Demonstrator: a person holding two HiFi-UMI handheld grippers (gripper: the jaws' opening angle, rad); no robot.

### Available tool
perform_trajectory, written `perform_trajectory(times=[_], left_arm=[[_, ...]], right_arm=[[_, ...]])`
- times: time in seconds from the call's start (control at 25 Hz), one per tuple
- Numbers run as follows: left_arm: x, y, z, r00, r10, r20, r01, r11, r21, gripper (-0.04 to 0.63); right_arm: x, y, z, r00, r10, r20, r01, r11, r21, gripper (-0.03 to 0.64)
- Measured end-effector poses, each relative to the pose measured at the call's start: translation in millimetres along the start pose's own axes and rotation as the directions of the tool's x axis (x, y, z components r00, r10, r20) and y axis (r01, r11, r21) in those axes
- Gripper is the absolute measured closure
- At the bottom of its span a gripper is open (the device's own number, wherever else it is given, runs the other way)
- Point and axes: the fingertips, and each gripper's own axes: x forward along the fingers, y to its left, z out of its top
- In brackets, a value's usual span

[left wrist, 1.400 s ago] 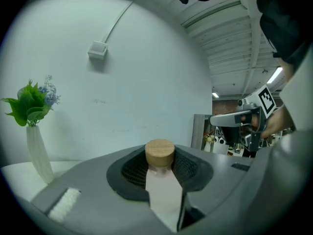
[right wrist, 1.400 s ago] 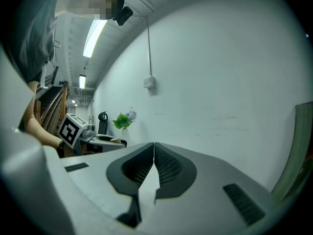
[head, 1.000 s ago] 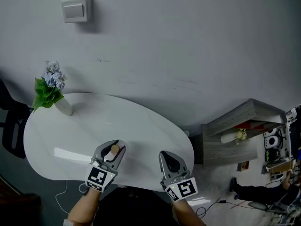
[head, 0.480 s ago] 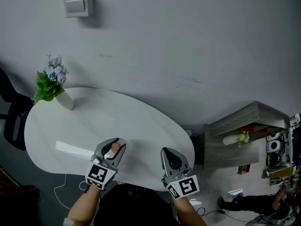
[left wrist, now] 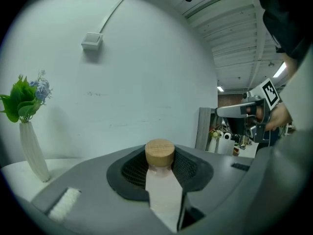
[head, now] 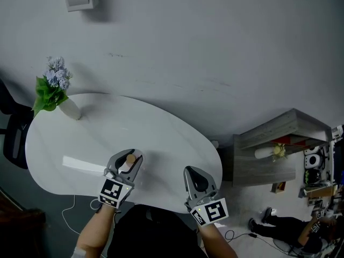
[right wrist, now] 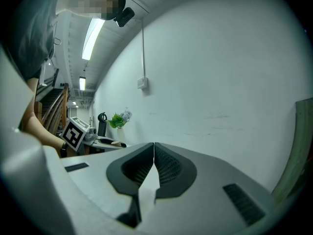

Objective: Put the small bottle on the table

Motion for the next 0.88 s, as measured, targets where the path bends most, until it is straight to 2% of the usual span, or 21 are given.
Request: perform_trajectory(times=[0.44,0.88], left_arm=[[31.7,12.4,-30.3,0.999,0.000,-0.034,0.000,1.000,-0.007,0.477],[72.2,23.3,-58.1,0.997,-0.015,-0.073,0.015,1.000,0.007,0.476]], right_arm=[[5.3,2.8,-7.9,1.000,-0.005,-0.011,0.005,1.000,0.001,0.611],[5.6,-7.6,-21.1,0.998,-0.043,-0.041,0.044,0.999,0.007,0.611]])
